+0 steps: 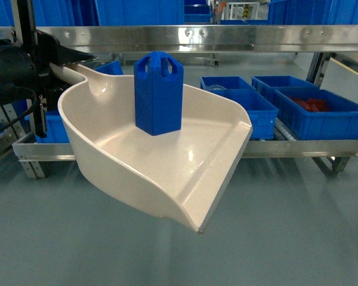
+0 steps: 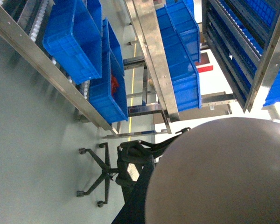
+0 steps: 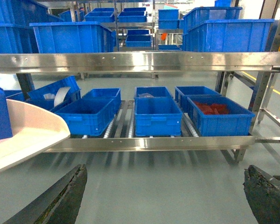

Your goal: Place part in tray to right shelf

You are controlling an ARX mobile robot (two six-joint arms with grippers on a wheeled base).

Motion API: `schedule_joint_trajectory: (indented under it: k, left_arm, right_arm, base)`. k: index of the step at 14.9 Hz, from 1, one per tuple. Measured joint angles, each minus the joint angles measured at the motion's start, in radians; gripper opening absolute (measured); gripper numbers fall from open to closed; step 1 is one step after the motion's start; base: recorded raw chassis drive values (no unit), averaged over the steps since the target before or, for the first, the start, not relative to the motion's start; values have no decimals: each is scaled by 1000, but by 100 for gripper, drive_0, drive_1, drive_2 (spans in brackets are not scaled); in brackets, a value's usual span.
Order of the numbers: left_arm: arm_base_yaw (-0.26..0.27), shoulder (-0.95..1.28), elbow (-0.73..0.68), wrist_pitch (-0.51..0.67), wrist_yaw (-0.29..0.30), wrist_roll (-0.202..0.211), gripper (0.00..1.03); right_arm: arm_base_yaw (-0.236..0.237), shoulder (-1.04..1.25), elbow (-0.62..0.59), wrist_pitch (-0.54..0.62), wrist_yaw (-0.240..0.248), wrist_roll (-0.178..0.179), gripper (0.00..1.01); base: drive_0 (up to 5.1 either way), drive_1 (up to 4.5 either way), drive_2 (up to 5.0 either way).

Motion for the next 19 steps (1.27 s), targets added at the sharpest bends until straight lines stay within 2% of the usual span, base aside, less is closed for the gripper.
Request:
schedule_joint_trajectory:
  k: [19]
  left_arm:
    - [-3,0,0,0,0,0,12]
  right_arm:
    - [0,0,0,-1,0,0,98]
  base:
    - [0,0,0]
